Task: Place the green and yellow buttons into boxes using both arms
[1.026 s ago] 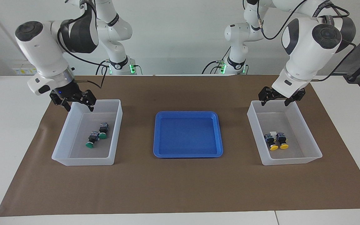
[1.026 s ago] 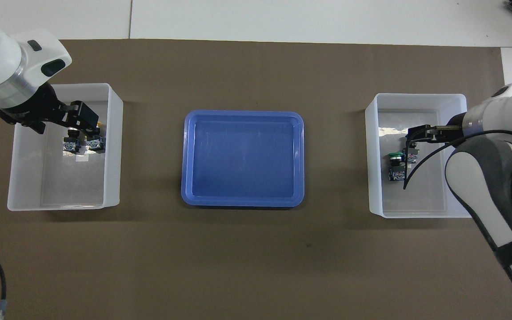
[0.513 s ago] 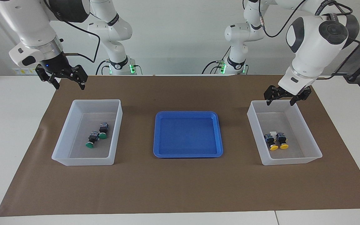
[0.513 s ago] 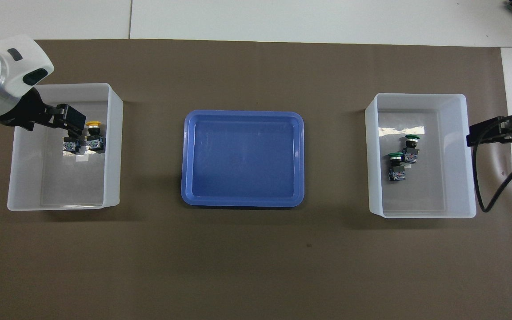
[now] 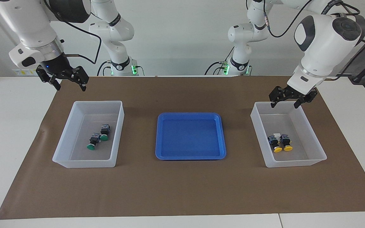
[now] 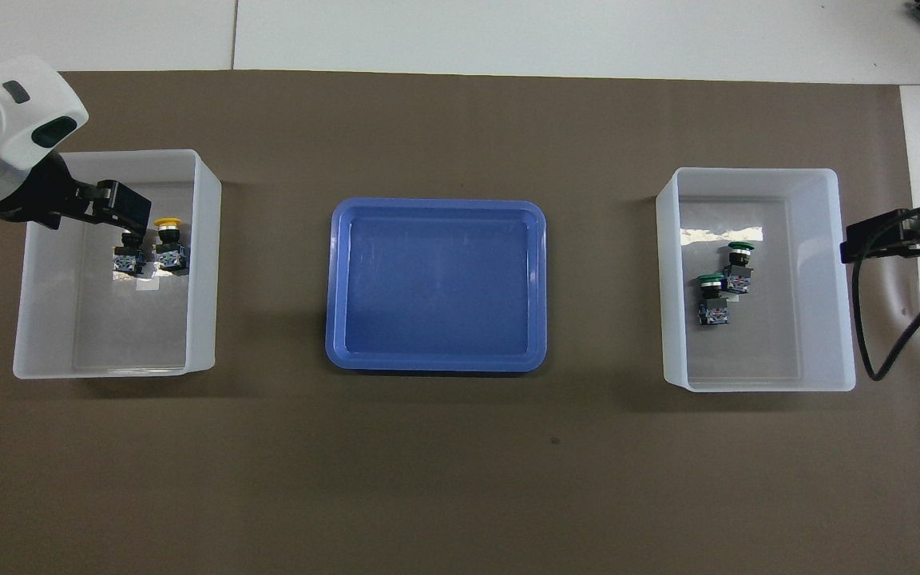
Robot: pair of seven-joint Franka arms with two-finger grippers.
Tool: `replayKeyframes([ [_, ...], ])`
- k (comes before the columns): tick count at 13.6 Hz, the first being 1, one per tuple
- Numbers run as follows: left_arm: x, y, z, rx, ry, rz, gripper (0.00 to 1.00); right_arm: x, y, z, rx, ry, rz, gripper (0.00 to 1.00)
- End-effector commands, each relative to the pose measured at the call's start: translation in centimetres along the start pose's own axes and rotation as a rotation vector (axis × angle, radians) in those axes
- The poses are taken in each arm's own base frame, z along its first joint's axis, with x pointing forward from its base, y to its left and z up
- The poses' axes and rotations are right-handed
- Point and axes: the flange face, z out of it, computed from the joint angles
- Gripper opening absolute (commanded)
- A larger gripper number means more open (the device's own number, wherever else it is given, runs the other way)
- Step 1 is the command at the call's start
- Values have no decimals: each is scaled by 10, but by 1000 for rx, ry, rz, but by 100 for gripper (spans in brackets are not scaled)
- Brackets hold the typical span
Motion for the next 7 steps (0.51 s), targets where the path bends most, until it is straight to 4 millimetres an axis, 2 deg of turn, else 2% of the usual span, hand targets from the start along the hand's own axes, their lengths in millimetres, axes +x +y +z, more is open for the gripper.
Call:
replayKeyframes([
  [1,-17,0,-22,-9,43,3,100,-2,3,-4,-6,7,13,100],
  [5,-28,5,-38,-2,58,3,100,-1,-3,-6,-4,12,10,100],
  [7,-27,6,-37,-1,61,7,100,-2,-1,-5,-5,9,13,100],
])
